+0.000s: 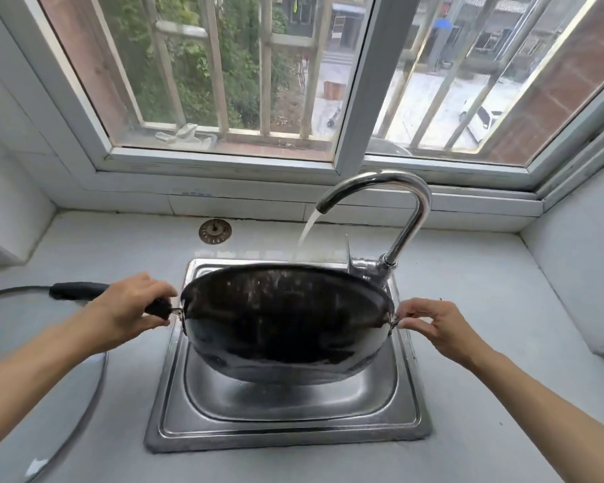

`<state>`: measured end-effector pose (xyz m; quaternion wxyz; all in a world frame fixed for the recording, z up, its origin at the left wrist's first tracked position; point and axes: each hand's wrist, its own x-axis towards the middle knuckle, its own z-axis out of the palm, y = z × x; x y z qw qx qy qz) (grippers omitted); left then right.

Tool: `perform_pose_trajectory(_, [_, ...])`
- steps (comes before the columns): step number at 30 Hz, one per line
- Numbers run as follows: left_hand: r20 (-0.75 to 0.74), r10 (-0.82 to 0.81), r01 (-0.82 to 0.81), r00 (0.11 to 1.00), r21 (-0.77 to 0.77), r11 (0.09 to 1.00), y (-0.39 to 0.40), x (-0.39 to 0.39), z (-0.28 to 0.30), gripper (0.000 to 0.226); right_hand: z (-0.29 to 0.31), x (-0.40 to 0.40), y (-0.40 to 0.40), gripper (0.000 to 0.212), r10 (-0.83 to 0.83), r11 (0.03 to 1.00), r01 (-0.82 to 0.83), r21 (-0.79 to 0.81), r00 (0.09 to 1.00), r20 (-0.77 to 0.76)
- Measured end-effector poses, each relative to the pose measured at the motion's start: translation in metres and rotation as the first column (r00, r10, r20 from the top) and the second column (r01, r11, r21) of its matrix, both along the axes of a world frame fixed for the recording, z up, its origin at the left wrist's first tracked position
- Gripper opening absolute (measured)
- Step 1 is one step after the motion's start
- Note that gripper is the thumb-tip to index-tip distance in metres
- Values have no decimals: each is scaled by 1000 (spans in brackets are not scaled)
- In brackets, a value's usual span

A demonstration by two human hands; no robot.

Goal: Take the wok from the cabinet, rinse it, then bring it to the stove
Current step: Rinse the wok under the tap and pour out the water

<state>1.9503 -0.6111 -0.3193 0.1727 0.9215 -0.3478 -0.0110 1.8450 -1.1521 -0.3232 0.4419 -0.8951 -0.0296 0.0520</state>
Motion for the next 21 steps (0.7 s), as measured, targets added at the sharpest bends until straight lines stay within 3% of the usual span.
perform_pose_trajectory(4, [31,-19,17,999,65,998,8,-14,-1,42,6,-5,3,30,174,965,-150,-213,980,98])
perform_pose_trajectory(9, [97,-28,17,995,114,993,10,-19,0,41,5,-6,4,30,237,892,-153,-425,960,151])
perform_pose_trajectory(15, [-213,110,-54,971,253,966,6,-25,2,39,11,-11,8,28,301,791,-142,-596,938,175])
perform_pose_trajectory(21, [-408,134,-7,903,298,954,0,-28,5,16,16,-16,14,28,319,732,-171,-659,941,110])
